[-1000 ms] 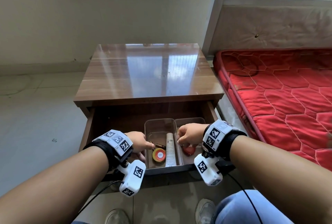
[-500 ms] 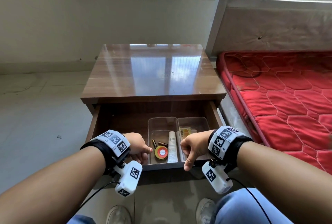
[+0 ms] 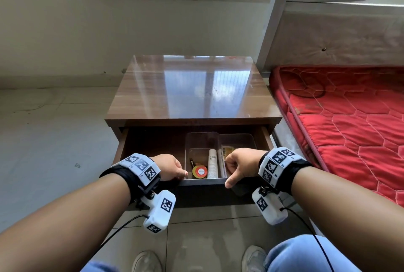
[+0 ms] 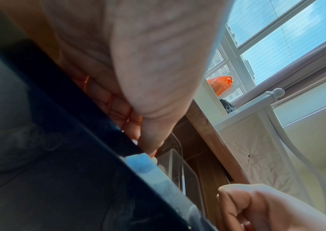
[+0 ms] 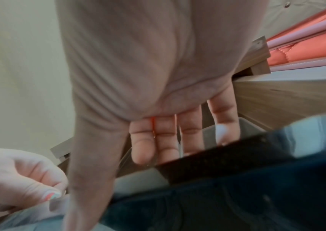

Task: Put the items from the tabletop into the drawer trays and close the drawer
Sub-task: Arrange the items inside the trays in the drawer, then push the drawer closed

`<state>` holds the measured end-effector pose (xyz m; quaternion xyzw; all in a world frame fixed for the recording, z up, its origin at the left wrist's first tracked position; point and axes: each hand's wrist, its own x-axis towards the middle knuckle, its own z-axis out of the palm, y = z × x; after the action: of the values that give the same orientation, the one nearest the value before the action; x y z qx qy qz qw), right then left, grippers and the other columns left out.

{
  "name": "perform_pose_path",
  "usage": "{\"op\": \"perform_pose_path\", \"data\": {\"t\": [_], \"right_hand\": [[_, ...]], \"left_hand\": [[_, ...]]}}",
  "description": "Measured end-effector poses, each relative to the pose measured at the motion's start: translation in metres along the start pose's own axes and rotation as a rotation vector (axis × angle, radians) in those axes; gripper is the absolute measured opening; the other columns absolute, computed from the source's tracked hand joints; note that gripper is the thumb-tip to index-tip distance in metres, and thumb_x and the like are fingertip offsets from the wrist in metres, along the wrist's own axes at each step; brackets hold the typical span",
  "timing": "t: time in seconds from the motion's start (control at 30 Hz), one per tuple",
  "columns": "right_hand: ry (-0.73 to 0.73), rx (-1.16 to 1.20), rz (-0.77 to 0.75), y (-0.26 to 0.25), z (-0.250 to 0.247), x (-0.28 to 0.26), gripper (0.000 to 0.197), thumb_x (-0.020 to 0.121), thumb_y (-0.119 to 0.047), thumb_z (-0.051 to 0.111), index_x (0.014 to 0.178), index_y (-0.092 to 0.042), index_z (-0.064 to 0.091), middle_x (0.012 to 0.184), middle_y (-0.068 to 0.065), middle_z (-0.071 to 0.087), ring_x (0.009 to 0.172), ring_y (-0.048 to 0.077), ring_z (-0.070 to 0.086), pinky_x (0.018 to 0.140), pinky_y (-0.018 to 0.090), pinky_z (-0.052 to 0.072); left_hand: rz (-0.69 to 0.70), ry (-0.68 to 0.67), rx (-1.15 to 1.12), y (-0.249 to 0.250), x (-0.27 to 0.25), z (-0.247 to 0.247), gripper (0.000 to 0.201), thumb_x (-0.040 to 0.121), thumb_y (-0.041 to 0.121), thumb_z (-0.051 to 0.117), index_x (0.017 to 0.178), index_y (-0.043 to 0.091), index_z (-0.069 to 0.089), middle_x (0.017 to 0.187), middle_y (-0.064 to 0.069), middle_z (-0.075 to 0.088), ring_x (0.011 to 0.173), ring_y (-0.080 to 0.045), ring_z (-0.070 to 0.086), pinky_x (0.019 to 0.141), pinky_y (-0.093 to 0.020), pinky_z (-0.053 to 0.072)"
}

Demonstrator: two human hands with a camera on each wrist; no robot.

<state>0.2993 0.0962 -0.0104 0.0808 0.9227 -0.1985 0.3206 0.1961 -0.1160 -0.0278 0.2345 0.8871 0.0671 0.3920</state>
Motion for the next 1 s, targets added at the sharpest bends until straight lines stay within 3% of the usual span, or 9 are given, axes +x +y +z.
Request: {"op": "perform_pose_path", "data": {"t": [0.17, 0.27, 0.33, 0.4, 0.53, 0.63, 0.77, 0.9, 1.0], "right_hand": [[0.157, -0.005, 0.035, 0.005, -0.006, 0.005, 0.044, 0.060, -0.055, 0.081, 0.064, -0.024, 0.050, 0.066, -0.008, 0.057, 0.065, 0.014, 0.054, 0.062, 0.031, 0.043], [0.267, -0.064, 0.068, 0.006, -0.009, 0.004, 0.043, 0.062, -0.060, 0.077, 0.071, -0.025, 0.052, 0.075, -0.010, 0.060, 0.073, 0.014, 0.058, 0.062, 0.030, 0.044], [0.300, -0.052, 0.040, 0.009, -0.010, 0.003, 0.045, 0.062, -0.057, 0.079, 0.088, -0.028, 0.056, 0.092, -0.010, 0.060, 0.091, 0.015, 0.058, 0.074, 0.033, 0.049], [0.298, -0.050, 0.001, 0.014, -0.013, 0.003, 0.063, 0.057, -0.054, 0.083, 0.109, -0.031, 0.054, 0.110, -0.008, 0.055, 0.109, 0.017, 0.051, 0.093, 0.038, 0.046], [0.371, -0.143, 0.066, 0.026, -0.020, 0.003, 0.091, 0.056, -0.053, 0.084, 0.134, -0.039, 0.040, 0.131, -0.002, 0.042, 0.123, 0.023, 0.038, 0.104, 0.041, 0.036], [0.466, -0.148, 0.146, 0.032, -0.022, 0.005, 0.107, 0.052, -0.058, 0.083, 0.143, -0.040, 0.030, 0.142, 0.001, 0.035, 0.133, 0.026, 0.032, 0.110, 0.042, 0.029], [0.514, -0.122, 0.197, 0.035, -0.022, 0.009, 0.123, 0.052, -0.059, 0.083, 0.150, -0.041, 0.013, 0.161, 0.005, 0.003, 0.149, 0.028, -0.001, 0.121, 0.050, 0.005], [0.477, -0.105, 0.234, 0.035, -0.026, 0.015, 0.127, 0.058, -0.058, 0.081, 0.153, -0.037, -0.001, 0.163, 0.001, -0.016, 0.149, 0.023, -0.018, 0.120, 0.053, -0.005], [0.445, -0.102, 0.252, 0.036, -0.030, 0.019, 0.128, 0.059, -0.060, 0.080, 0.153, -0.035, -0.002, 0.164, 0.000, -0.014, 0.150, 0.021, -0.017, 0.120, 0.055, -0.004]], "left_hand": [[0.063, 0.055, -0.021, -0.008, 0.000, -0.014, 0.033, 0.086, 0.049, 0.058, 0.086, 0.018, 0.069, 0.076, 0.004, 0.060, 0.079, -0.012, 0.056, 0.075, -0.025, 0.043], [0.128, 0.085, -0.145, -0.013, -0.003, -0.022, 0.028, 0.076, 0.048, 0.071, 0.089, 0.023, 0.070, 0.088, 0.007, 0.067, 0.090, -0.010, 0.062, 0.084, -0.026, 0.047], [0.142, 0.097, -0.190, -0.017, -0.005, -0.027, 0.038, 0.070, 0.040, 0.080, 0.102, 0.023, 0.068, 0.099, 0.006, 0.067, 0.099, -0.012, 0.063, 0.092, -0.028, 0.050], [0.131, 0.134, -0.152, -0.022, -0.006, -0.032, 0.050, 0.066, 0.033, 0.084, 0.112, 0.026, 0.064, 0.109, 0.007, 0.063, 0.109, -0.014, 0.059, 0.099, -0.031, 0.048], [0.102, 0.300, -0.030, -0.035, -0.002, -0.040, 0.069, 0.062, 0.034, 0.086, 0.125, 0.031, 0.056, 0.127, 0.003, 0.054, 0.122, -0.018, 0.051, 0.103, -0.032, 0.043], [0.087, 0.418, -0.008, -0.036, 0.000, -0.039, 0.087, 0.058, 0.041, 0.086, 0.134, 0.038, 0.043, 0.135, 0.002, 0.040, 0.130, -0.021, 0.035, 0.105, -0.036, 0.040], [0.064, 0.580, 0.047, -0.035, 0.001, -0.036, 0.110, 0.054, 0.048, 0.084, 0.144, 0.047, 0.021, 0.148, 0.004, 0.019, 0.140, -0.024, 0.014, 0.116, -0.042, 0.023], [0.012, 0.574, 0.082, -0.036, 0.007, -0.040, 0.119, 0.059, 0.052, 0.082, 0.150, 0.043, 0.005, 0.161, 0.006, -0.010, 0.148, -0.022, -0.015, 0.120, -0.046, 0.004], [-0.008, 0.530, 0.075, -0.038, 0.012, -0.044, 0.121, 0.059, 0.053, 0.081, 0.151, 0.041, 0.003, 0.162, 0.007, -0.011, 0.149, -0.021, -0.016, 0.121, -0.048, 0.001]]}}
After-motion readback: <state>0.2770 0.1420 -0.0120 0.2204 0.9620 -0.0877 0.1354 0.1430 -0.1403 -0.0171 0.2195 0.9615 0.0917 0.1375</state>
